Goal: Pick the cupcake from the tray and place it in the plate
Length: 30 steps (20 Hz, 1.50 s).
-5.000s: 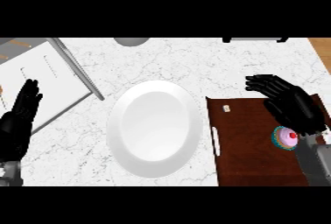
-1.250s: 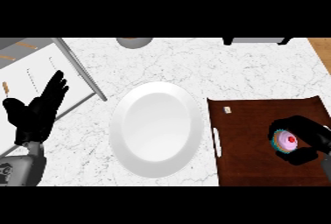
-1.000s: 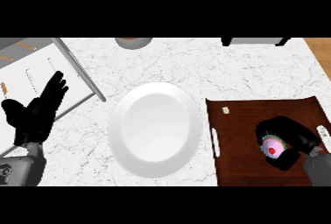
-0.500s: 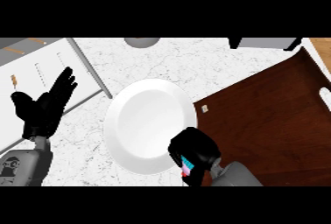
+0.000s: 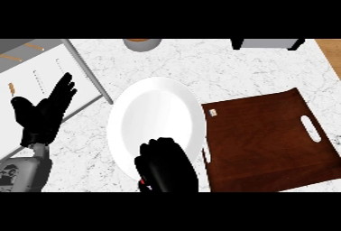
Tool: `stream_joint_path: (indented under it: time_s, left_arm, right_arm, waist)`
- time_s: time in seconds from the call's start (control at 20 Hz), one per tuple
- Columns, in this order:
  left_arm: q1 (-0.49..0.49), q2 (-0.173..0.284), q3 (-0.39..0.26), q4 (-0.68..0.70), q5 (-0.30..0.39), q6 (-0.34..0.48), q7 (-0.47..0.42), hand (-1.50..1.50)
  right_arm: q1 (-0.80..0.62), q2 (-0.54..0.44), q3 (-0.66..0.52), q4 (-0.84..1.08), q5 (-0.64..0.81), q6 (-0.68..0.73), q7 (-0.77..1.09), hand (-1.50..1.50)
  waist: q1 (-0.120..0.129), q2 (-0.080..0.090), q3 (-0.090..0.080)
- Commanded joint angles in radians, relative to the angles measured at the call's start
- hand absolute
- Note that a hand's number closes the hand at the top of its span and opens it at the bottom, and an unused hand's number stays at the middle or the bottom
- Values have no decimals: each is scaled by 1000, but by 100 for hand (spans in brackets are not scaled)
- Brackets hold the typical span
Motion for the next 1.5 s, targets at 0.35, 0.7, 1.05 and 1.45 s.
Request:
stream_joint_path:
  time_s: [0.35, 0.7, 1.05, 1.45]
  left_arm:
    - [14, -51, -28, 29, -2, -4, 4, 0]
    - [38, -64, -21, 11, -9, -4, -17, 0]
    - [24, -62, -10, -15, -24, 8, 24, 0]
    - [-29, -66, 0, 25, -29, 2, 40, 0]
  right_arm:
    - [-169, 9, 188, -54, 137, -253, 674, 150]
    - [-295, 9, 118, 86, 94, -323, 764, 150]
    - [-325, 9, -10, 239, -7, -273, 615, 150]
    - [-314, 9, -81, 434, -366, -315, 376, -150]
  waist:
    - [4, 27, -8]
    - [5, 31, -7]
    - [-11, 32, -6]
    - [2, 42, -5]
